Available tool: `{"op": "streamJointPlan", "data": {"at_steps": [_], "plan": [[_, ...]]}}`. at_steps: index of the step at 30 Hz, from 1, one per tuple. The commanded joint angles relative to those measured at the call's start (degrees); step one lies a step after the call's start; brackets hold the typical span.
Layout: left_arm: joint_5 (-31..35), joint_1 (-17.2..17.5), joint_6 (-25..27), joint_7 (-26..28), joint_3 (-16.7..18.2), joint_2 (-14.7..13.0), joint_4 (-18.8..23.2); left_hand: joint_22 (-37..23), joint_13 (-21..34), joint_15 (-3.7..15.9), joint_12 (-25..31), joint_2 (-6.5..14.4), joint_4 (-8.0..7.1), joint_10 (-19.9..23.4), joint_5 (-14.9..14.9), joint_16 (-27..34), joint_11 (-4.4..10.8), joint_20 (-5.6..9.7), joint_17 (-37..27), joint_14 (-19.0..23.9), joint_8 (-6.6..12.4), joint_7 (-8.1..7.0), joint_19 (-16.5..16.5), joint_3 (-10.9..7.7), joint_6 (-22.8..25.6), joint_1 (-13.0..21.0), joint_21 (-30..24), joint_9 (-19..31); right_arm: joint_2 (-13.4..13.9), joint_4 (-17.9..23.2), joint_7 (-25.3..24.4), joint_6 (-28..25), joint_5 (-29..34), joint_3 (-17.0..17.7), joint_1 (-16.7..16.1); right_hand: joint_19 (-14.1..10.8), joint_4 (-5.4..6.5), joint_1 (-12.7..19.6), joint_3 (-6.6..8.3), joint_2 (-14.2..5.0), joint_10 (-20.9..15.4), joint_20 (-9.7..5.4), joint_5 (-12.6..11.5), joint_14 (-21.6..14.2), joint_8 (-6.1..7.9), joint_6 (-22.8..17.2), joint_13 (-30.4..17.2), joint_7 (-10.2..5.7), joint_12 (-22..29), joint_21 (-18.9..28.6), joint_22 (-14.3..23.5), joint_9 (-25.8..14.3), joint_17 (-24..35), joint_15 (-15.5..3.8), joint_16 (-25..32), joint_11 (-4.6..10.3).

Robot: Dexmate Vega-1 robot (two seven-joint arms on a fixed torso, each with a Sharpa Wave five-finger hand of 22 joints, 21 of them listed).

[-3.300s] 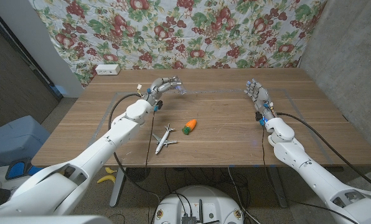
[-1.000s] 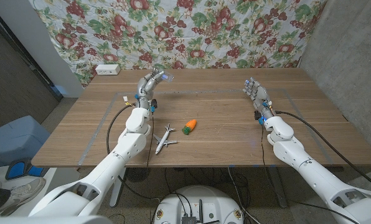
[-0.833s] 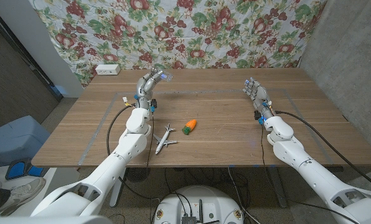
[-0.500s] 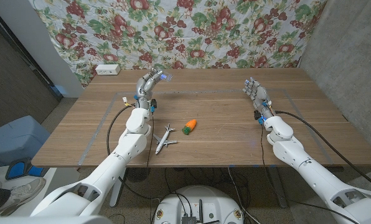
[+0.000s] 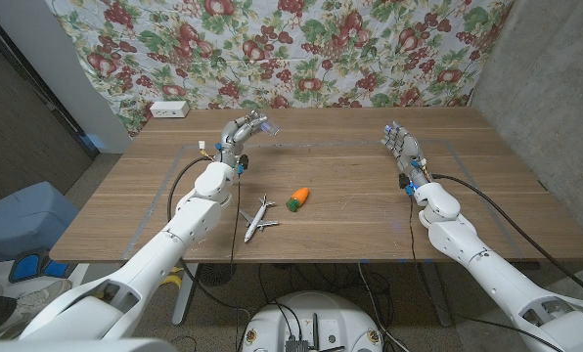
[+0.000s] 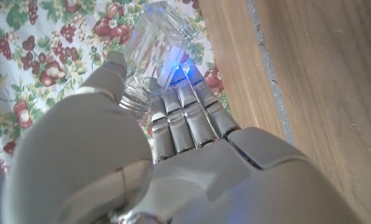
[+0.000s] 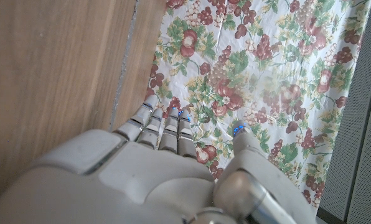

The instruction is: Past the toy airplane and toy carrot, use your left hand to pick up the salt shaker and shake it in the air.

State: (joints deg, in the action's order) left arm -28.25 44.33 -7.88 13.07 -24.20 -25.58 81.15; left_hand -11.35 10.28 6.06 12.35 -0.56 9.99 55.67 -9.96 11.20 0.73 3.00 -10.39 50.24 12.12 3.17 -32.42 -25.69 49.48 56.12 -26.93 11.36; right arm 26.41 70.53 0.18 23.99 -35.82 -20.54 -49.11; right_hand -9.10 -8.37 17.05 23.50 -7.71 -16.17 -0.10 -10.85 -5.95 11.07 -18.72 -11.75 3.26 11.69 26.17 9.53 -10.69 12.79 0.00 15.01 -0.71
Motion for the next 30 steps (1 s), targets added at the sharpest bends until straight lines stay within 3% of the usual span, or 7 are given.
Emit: {"op": "streamJointPlan", "data": {"at_steps": [1, 19, 26, 30], "plan": [[2.10, -3.58, 12.14, -3.80, -3.66, -6.15, 4.63, -0.14, 0.32, 7.89, 0.48, 8.39, 0.05, 11.92, -0.21, -0.31, 11.11, 4.85, -0.01, 0.14, 0.32, -4.21, 0.46, 0.06, 12.31, 8.51, -0.24, 0.07, -0.03, 0.13, -0.14, 0.13, -0.05, 0.08, -0.29, -0.61, 0.01, -0.25, -0.12, -0.22, -0.20, 0.05, -0.11, -0.38, 0.21, -0.49, 0.04, 0.08, -0.11, -0.24, 0.28, -0.09, 0.11, -0.20, -0.35, -0.05], [2.97, -3.99, 14.28, -4.36, -4.37, -7.21, 5.86, -0.11, 0.31, 7.90, 0.30, 8.45, 0.05, 12.08, -0.20, -0.41, 11.08, 4.74, -0.02, -0.11, 0.14, -4.10, 0.94, 0.19, 12.53, 8.83, -0.31, 0.07, 0.12, 0.59, -0.07, 0.16, -0.15, 0.14, -0.66, -0.82, 0.01, -0.26, -0.14, -0.26, -0.24, 0.07, -0.11, -0.46, 0.20, -0.45, 0.04, 0.11, -0.10, -0.81, 0.29, -0.08, 0.09, -0.15, -0.38, 0.15], [3.15, -3.19, 12.39, -3.41, -3.87, -6.73, 5.65, -0.11, 0.30, 7.89, 0.26, 8.44, 0.05, 12.13, -0.20, -0.43, 11.08, 4.74, -0.03, -0.17, 0.04, -4.06, 0.96, 0.24, 12.46, 8.91, -0.36, 0.07, 0.32, 0.92, -0.10, 0.14, 0.04, 0.08, -0.82, -0.85, 0.02, -0.28, -0.15, -0.26, -0.25, 0.03, -0.10, -0.41, 0.19, -0.42, 0.04, 0.09, -0.10, -0.99, 0.30, -0.08, 0.09, -0.24, -0.41, -0.13], [3.47, -2.17, 8.65, -2.17, -3.25, -5.58, 4.58, -0.10, 0.30, 7.89, 0.23, 8.48, 0.03, 12.15, -0.21, -0.41, 11.08, 4.71, -0.04, -0.15, -0.02, -4.11, 0.96, 0.27, 12.41, 8.95, -0.41, 0.07, 0.30, 1.17, -0.27, 0.02, -0.10, 0.16, -0.98, -0.92, 0.03, -0.28, -0.16, -0.26, -0.27, 0.08, -0.10, -0.44, 0.21, -0.47, 0.04, 0.11, -0.09, -1.12, 0.30, -0.08, 0.08, -0.23, -0.42, -0.05]]}}
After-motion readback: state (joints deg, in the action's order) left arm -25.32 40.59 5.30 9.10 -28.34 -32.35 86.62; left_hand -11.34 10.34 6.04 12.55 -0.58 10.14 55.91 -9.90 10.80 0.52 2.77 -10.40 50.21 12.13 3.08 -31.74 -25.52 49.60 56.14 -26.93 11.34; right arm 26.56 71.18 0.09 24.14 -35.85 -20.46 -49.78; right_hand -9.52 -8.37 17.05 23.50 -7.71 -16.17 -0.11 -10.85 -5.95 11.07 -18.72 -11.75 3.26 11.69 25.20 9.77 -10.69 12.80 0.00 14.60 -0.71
